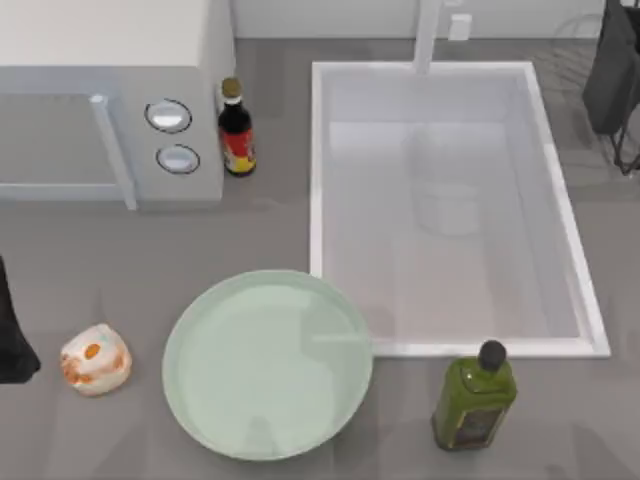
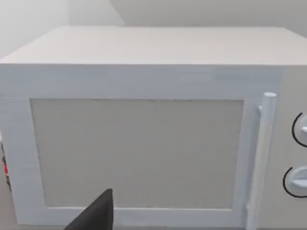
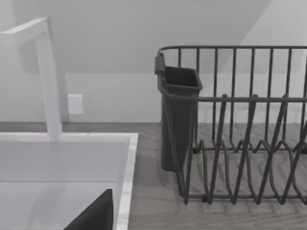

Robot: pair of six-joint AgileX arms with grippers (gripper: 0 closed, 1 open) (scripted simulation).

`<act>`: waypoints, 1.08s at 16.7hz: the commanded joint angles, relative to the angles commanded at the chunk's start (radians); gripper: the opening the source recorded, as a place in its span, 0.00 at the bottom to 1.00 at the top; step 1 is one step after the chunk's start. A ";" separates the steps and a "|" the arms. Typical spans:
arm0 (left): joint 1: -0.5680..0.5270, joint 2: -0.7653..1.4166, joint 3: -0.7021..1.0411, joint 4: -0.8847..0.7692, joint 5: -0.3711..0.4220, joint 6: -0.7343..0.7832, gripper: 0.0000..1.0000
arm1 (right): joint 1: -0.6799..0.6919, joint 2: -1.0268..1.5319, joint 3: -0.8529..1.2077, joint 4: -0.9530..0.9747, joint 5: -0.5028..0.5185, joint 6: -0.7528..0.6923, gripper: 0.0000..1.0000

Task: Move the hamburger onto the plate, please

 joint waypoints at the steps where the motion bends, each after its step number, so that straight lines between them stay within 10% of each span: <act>1: 0.000 0.000 0.000 0.000 0.000 0.000 1.00 | 0.000 0.000 0.000 0.000 0.000 0.000 1.00; 8: -0.028 0.221 0.191 -0.156 0.002 0.122 1.00 | 0.000 0.000 0.000 0.000 0.000 0.000 1.00; 18: -0.149 1.220 0.798 -0.676 0.004 0.552 1.00 | 0.000 0.000 0.000 0.000 0.000 0.000 1.00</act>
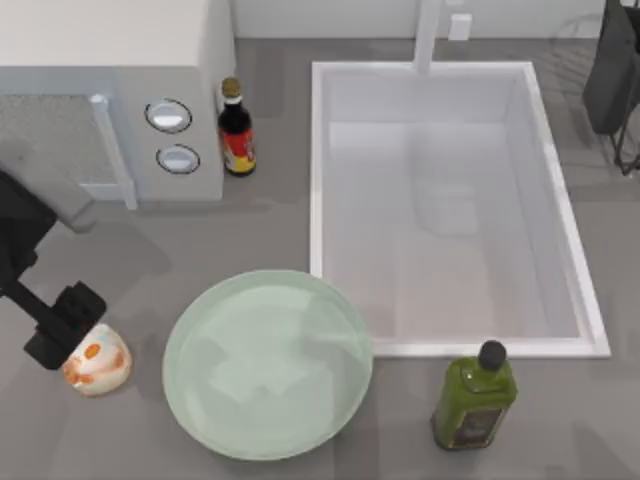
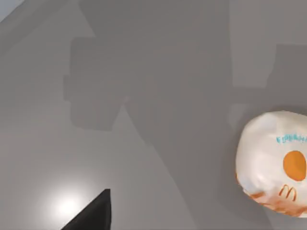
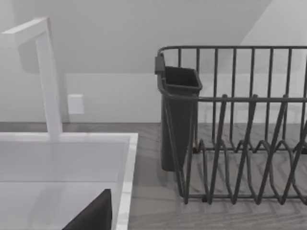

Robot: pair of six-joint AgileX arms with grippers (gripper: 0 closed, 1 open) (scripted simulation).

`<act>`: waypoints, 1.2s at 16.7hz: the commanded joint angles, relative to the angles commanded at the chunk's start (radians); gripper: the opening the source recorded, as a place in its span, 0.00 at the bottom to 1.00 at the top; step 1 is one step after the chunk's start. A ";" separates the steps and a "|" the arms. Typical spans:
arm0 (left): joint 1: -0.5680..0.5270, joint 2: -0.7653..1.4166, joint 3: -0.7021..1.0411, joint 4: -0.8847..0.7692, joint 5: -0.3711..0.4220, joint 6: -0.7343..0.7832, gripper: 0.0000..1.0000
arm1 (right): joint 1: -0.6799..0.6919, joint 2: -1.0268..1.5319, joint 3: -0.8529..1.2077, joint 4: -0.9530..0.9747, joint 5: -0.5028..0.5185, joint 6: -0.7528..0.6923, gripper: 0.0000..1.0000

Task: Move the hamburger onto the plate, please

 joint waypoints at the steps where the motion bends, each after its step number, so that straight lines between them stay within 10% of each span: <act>1: -0.012 0.091 0.054 -0.049 -0.001 0.042 1.00 | 0.000 0.000 0.000 0.000 0.000 0.000 1.00; 9: -0.070 0.459 0.268 -0.284 -0.003 0.234 1.00 | 0.000 0.000 0.000 0.000 0.000 0.000 1.00; 20: -0.068 0.563 0.162 -0.061 -0.002 0.237 1.00 | 0.000 0.000 0.000 0.000 0.000 0.000 1.00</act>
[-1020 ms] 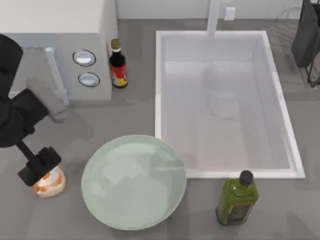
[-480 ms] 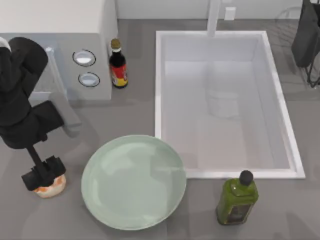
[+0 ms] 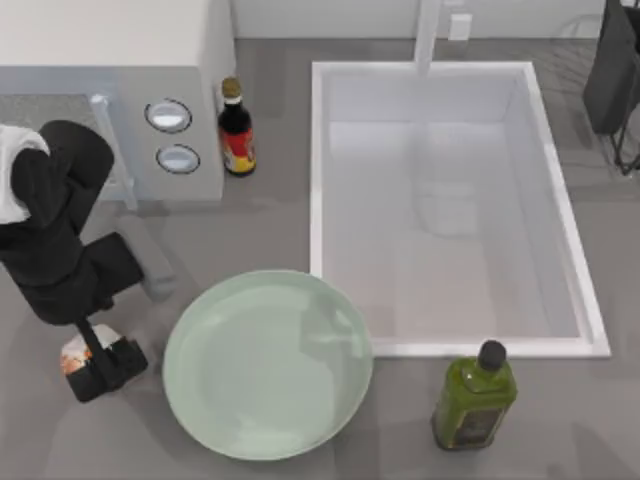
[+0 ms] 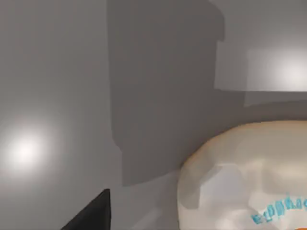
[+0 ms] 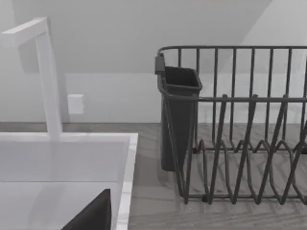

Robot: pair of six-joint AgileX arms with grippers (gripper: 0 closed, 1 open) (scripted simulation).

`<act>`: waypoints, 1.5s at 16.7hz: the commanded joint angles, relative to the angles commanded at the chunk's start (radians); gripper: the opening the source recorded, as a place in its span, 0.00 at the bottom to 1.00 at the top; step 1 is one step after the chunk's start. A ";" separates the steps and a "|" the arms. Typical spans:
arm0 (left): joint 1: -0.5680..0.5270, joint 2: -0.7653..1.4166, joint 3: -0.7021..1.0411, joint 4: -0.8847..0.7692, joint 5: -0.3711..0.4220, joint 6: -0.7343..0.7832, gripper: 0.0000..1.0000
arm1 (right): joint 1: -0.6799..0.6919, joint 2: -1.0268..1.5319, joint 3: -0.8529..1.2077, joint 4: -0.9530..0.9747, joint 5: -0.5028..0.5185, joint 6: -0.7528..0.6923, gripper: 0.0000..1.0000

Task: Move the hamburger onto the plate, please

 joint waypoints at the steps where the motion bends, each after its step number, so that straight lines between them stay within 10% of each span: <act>1: 0.000 0.021 -0.022 0.043 0.000 0.000 1.00 | 0.000 0.000 0.000 0.000 0.000 0.000 1.00; 8: 0.000 0.061 -0.061 0.109 0.000 0.001 1.00 | 0.000 0.000 0.000 0.000 0.000 0.000 1.00; 21: 0.000 0.061 -0.061 0.109 0.000 0.001 0.02 | 0.000 0.000 0.000 0.000 0.000 0.000 1.00; 25: 0.000 0.061 -0.061 0.109 0.000 0.001 0.00 | 0.000 0.000 0.000 0.000 0.000 0.000 1.00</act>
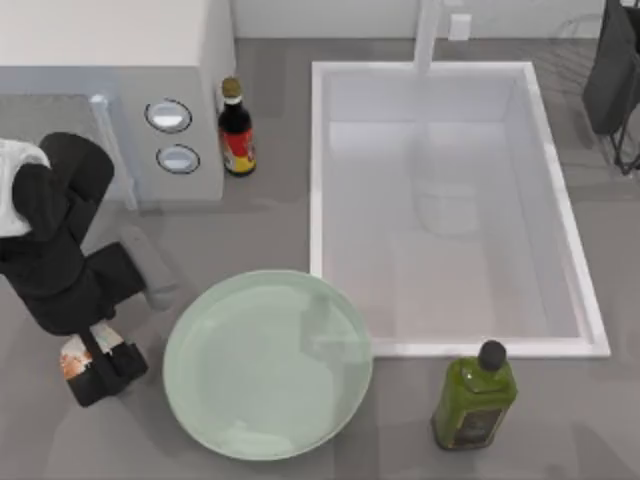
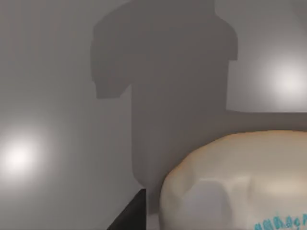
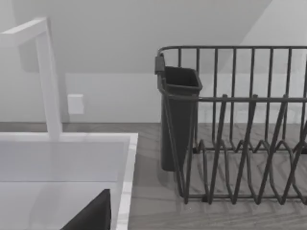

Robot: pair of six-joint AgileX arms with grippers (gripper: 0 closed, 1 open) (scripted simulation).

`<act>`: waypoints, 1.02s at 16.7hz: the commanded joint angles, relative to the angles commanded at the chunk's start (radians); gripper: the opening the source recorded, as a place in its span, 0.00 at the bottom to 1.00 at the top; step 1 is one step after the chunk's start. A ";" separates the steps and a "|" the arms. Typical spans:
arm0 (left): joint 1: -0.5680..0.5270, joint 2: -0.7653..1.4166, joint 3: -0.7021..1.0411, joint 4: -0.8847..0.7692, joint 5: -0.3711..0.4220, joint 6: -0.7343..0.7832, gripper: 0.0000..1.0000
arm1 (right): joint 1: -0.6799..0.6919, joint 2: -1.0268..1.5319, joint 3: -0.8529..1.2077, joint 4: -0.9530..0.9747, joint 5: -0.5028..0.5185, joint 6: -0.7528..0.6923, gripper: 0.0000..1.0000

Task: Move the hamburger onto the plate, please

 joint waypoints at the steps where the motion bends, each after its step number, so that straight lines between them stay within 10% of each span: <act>1: 0.000 0.000 0.000 0.000 0.000 0.000 0.00 | 0.000 0.000 0.000 0.000 0.000 0.000 1.00; 17: -0.002 -0.218 0.276 -0.474 0.019 -0.011 0.00 | 0.000 0.000 0.000 0.000 0.000 0.000 1.00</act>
